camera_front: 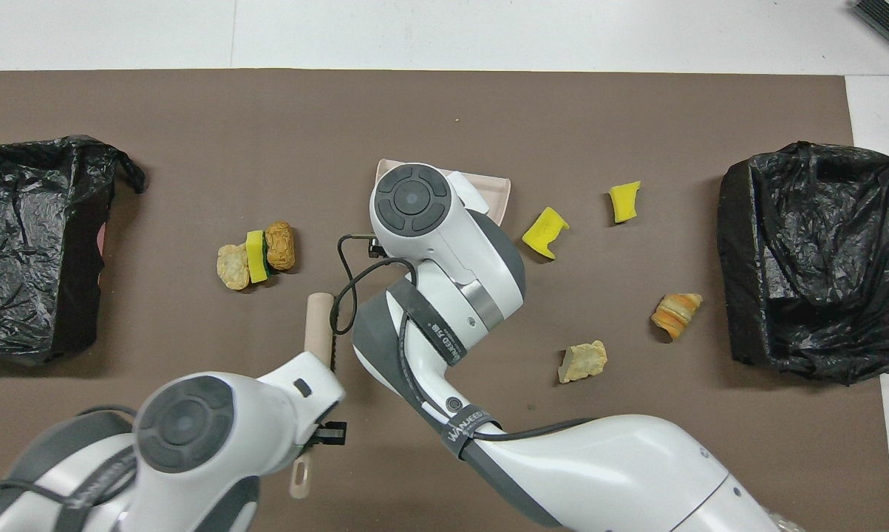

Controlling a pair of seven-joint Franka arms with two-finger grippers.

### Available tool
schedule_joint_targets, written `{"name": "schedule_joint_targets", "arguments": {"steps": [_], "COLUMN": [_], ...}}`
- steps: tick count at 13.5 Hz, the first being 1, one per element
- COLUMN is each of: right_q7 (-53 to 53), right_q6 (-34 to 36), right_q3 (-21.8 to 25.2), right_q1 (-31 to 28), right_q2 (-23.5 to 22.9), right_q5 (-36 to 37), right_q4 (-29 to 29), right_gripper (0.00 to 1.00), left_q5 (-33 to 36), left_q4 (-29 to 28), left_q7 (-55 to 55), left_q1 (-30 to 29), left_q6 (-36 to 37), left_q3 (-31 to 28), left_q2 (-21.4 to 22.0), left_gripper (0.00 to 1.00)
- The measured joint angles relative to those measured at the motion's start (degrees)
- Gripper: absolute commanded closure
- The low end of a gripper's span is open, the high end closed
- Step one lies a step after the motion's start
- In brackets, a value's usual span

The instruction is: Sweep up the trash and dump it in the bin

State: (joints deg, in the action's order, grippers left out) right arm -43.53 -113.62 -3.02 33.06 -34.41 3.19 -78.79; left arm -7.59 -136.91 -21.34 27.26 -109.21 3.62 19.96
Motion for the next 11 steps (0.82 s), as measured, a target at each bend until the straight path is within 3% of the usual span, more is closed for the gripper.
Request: {"name": "schedule_joint_targets", "arguments": {"steps": [3,4,6,9,11], "right_q7": [0.0,0.0,0.0,0.1,0.5], "right_q6": [-1.3,-2.3,-3.4,-3.7,-3.8], "right_q3": [0.0,0.0,-0.1,-0.2,-0.3], "right_q1": [0.0,0.0,0.0,0.0,0.1], "right_q2": [2.6,3.3,4.1,4.6,4.7], "right_q5": [0.0,0.0,0.0,0.0,-1.0], "right_q4": [-5.2,-6.7,-8.4,-9.1,-9.2], "right_gripper": [0.01,0.21,0.5,0.59,0.85], "left_q5": [4.3,5.0,5.6,8.4,9.6], "left_q4": [3.8,5.5,9.8,18.4,22.3], "left_q7": [9.6,13.3,17.8,19.5,19.2], "left_q1": [-11.8,-15.8,-23.5,-29.6,-29.9], "left_q6": [2.4,2.4,2.4,1.8,1.6], "left_q3": [-0.2,-0.2,-0.2,-0.3,-0.1], "left_q2": [1.0,-0.2,-4.3,-13.5,-19.1], "left_gripper": [1.0,1.0,1.0,1.0,1.0]}}
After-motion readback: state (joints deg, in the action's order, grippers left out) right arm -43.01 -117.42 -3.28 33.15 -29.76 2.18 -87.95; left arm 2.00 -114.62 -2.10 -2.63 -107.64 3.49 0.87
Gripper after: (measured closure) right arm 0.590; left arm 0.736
